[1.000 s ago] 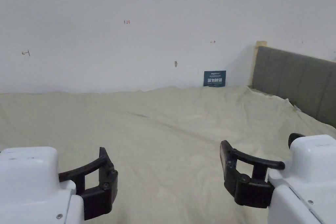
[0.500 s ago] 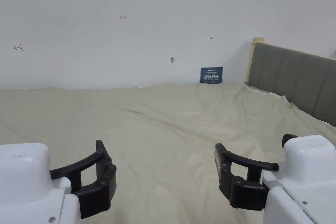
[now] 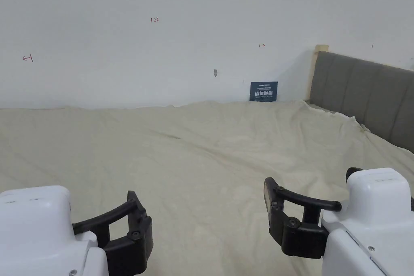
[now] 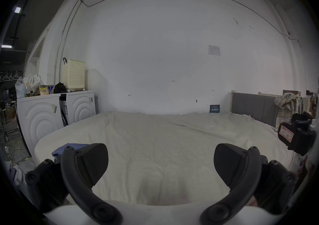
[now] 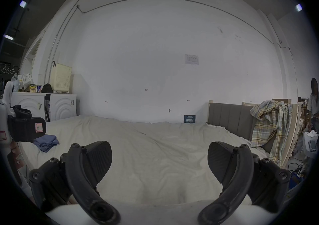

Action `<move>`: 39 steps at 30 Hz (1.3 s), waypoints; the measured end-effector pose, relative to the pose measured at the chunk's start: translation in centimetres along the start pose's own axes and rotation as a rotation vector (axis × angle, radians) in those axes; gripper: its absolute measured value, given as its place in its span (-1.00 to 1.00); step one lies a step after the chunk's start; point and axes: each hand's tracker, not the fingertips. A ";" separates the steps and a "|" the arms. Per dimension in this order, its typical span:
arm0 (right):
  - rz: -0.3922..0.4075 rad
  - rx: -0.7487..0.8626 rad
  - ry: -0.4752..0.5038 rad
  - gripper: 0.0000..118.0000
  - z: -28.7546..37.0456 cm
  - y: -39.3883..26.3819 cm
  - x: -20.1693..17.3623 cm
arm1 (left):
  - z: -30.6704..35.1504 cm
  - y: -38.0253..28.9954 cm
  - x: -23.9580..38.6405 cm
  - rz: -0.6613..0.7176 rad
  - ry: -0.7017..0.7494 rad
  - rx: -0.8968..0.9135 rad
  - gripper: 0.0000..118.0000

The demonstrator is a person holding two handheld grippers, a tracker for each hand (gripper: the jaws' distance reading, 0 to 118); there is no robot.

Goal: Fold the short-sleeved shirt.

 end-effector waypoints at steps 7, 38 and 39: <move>0.001 -0.003 0.004 0.91 0.1 -0.2 -0.1 | 0.0 0.3 -0.1 -0.009 0.023 0.008 1.00; 0.015 -0.025 0.006 0.91 -0.5 -0.8 -0.6 | -0.1 1.6 0.3 -0.036 0.027 -0.079 1.00; 0.017 -0.027 0.005 0.91 -0.5 -0.8 -0.7 | -0.1 1.7 0.4 -0.044 0.030 -0.093 1.00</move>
